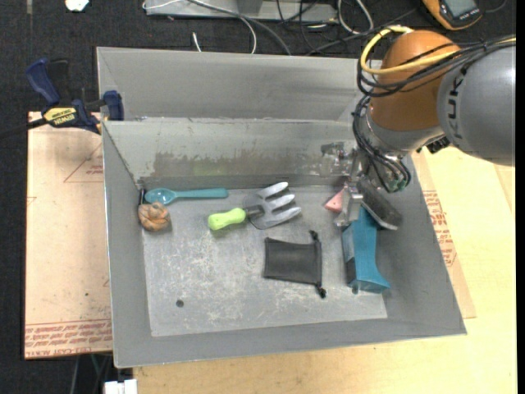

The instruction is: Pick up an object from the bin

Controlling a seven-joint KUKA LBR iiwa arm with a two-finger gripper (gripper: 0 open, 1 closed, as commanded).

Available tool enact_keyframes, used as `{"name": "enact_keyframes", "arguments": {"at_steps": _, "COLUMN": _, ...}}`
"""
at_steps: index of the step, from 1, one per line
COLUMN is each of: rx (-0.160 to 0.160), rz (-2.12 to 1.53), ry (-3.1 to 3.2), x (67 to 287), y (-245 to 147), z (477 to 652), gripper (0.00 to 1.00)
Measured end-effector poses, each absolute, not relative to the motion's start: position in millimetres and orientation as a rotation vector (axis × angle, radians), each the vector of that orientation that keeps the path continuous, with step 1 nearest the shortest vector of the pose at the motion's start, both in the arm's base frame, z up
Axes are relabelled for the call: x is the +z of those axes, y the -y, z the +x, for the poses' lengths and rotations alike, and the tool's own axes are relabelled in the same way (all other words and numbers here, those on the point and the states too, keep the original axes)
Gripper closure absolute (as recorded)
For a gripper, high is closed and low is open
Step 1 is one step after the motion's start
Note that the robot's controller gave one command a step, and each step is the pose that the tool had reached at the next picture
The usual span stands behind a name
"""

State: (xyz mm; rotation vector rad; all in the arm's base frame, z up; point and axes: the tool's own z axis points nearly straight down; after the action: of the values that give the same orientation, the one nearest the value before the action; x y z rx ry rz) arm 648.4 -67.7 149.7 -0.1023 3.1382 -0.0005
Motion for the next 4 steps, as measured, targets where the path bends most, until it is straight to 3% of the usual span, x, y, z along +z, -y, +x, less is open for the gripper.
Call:
{"name": "enact_keyframes", "arguments": {"at_steps": 1, "rx": 0.001, "rz": 0.005, "ry": -3.13, "x": 114.7, "y": 58.7, "z": 639.3, "gripper": 0.0}}
{"name": "enact_keyframes", "arguments": {"at_steps": 2, "rx": 0.0, "rz": 0.039, "ry": -3.129, "x": 95.4, "y": 27.8, "z": 643.0, "gripper": 0.0}}
{"name": "enact_keyframes", "arguments": {"at_steps": 3, "rx": 0.004, "rz": 0.152, "ry": -3.128, "x": 82.3, "y": 28.4, "z": 625.5, "gripper": 0.0}}
{"name": "enact_keyframes", "arguments": {"at_steps": 4, "rx": 0.007, "rz": 0.404, "ry": -3.103, "x": 84.3, "y": 6.3, "z": 584.3, "gripper": 0.0}}
